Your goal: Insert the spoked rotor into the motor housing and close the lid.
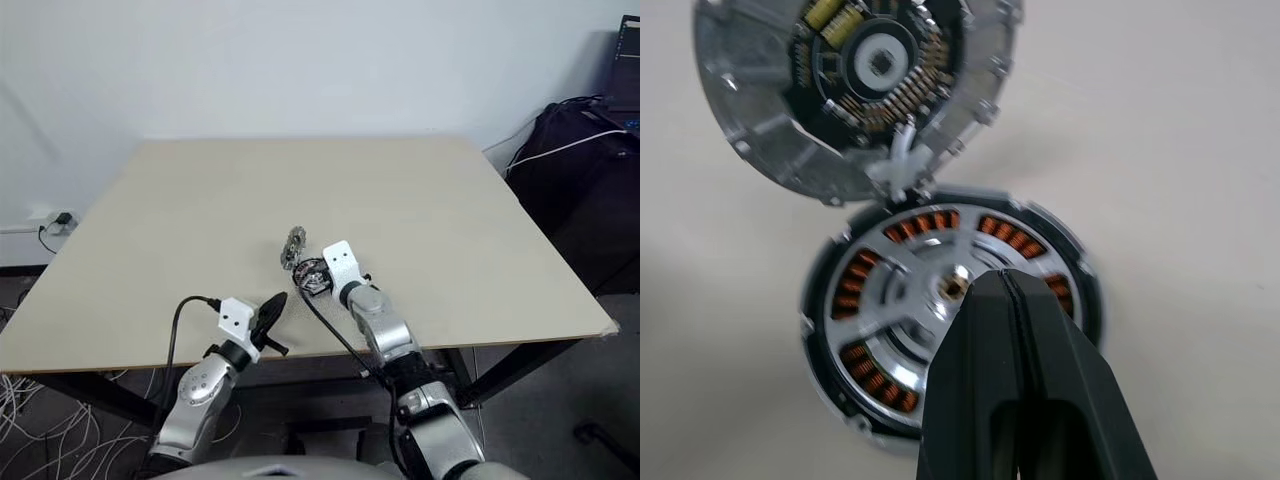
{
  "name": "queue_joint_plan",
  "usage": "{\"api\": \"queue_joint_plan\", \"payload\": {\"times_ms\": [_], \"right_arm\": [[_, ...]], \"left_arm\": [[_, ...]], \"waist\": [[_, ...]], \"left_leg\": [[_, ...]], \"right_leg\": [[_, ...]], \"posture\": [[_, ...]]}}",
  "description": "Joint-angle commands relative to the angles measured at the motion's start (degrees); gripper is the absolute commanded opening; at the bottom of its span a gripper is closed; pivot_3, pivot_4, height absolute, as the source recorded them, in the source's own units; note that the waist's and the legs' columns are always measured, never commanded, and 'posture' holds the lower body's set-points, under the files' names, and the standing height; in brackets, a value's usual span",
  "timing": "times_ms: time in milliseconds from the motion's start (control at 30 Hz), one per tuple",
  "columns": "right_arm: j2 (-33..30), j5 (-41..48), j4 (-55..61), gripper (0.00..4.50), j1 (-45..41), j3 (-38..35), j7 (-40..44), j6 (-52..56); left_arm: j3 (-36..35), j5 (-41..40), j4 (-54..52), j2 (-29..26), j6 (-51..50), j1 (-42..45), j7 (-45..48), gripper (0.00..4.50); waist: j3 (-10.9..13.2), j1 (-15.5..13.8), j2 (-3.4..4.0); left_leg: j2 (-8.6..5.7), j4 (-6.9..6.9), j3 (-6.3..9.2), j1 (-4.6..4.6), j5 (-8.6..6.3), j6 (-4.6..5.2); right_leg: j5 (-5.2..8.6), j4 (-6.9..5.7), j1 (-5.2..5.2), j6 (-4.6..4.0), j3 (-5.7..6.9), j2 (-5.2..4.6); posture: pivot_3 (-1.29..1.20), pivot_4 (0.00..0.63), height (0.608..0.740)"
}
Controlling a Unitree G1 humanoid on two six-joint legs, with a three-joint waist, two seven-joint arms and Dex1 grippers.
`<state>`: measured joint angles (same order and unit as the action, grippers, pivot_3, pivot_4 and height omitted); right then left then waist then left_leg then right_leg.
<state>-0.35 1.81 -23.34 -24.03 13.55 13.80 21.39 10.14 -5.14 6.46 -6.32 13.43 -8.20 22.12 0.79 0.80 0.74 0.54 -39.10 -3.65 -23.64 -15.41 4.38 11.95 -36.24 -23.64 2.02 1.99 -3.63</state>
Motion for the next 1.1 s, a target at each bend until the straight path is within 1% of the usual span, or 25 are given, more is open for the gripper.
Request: {"api": "queue_joint_plan", "payload": {"times_ms": [33,300,500,600,733,767,900,1000,1067,1100], "right_arm": [[1.1,-0.6,-2.3,0.0,-3.1,-0.6,0.5,-3.1],[2.5,-1.0,-7.4,0.0,-5.3,-1.2,1.3,-5.3],[2.5,-1.5,-11.5,0.0,-5.9,-1.6,1.2,-0.8],[2.1,-1.9,-10.3,0.0,-4.9,-1.2,2.0,-0.1],[0.6,-1.6,-2.6,0.0,-1.8,-0.2,5.4,-1.7],[-0.4,-2.2,-0.5,0.0,-1.2,0.9,6.6,-1.8],[-8.4,-4.6,11.2,0.0,2.6,7.8,16.5,-1.2],[-13.0,-5.7,15.5,0.0,3.5,11.2,21.6,-0.3],[-14.8,-6.2,16.8,0.0,3.5,12.5,23.8,0.0],[-15.4,-6.6,17.0,0.18,3.3,13.1,24.6,-0.2]], "left_arm": [[0.3,-0.1,-1.7,0.2,1.2,0.3,0.5,0.06],[0.4,-0.4,-2.2,0.4,0.0,-0.2,0.8,0.06],[0.9,-0.7,-2.4,0.3,-1.2,-0.3,1.6,0.06],[1.0,-0.6,-2.1,0.4,-1.5,-0.2,1.7,0.06],[0.9,-0.6,-1.5,0.4,-1.4,0.1,2.0,0.06],[0.9,-0.6,-1.4,0.5,-1.4,0.1,2.1,0.06],[0.9,-0.9,-0.9,0.6,-1.4,0.5,2.3,0.06],[0.8,-1.0,-0.6,0.7,-1.5,0.7,2.4,0.06],[0.8,-1.0,-0.4,0.8,-1.5,0.9,2.5,0.06],[0.8,-1.0,-0.3,0.8,-1.5,0.9,2.6,0.02]], "waist": [[0.0,0.0,0.01],[0.0,0.1,0.03],[-0.1,0.4,0.13],[-0.2,0.4,0.22],[-0.3,0.3,0.31],[-0.3,0.4,0.32],[-0.2,0.3,0.33],[-0.2,0.4,0.3],[-0.2,0.4,0.29],[-0.2,0.3,0.28]], "left_leg": [[0.0,0.0,-0.01,0.01,0.0,0.0],[0.0,-0.01,-0.05,0.06,0.01,0.0],[0.0,-0.02,-0.09,0.12,0.02,-0.01],[0.01,-0.04,-0.1,0.17,0.03,-0.01],[0.0,-0.05,-0.1,0.17,0.03,-0.01],[0.0,-0.05,-0.1,0.17,0.03,-0.01],[-0.01,-0.06,-0.1,0.13,0.03,0.0],[-0.01,-0.07,-0.1,0.14,0.03,0.01],[0.02,-0.07,-0.09,0.16,0.03,0.01],[0.03,-0.08,-0.08,0.16,0.03,0.01]], "right_leg": [[0.0,-0.01,0.01,0.0,-0.01,0.01],[0.0,-0.11,0.0,0.0,-0.04,0.04],[0.01,-0.21,0.01,0.0,-0.1,0.03],[0.03,-0.33,0.01,-0.03,-0.11,0.02],[0.08,-0.42,-0.03,-0.07,-0.12,-0.02],[0.08,-0.42,-0.03,-0.07,-0.12,-0.02],[0.11,-0.42,-0.08,-0.05,-0.12,-0.06],[0.12,-0.43,-0.08,-0.04,-0.12,-0.08],[0.13,-0.46,-0.09,-0.05,-0.11,-0.09],[0.14,-0.47,-0.09,-0.06,-0.1,-0.1]], "posture": [[0.0,0.0,0.74],[0.0,0.0,0.74],[0.0,0.0,0.74],[0.0,0.0,0.74],[0.0,0.0,0.74],[0.0,0.0,0.74],[0.0,0.0,0.74],[0.0,0.0,0.74],[0.0,0.0,0.74],[0.0,0.0,0.74]]}}
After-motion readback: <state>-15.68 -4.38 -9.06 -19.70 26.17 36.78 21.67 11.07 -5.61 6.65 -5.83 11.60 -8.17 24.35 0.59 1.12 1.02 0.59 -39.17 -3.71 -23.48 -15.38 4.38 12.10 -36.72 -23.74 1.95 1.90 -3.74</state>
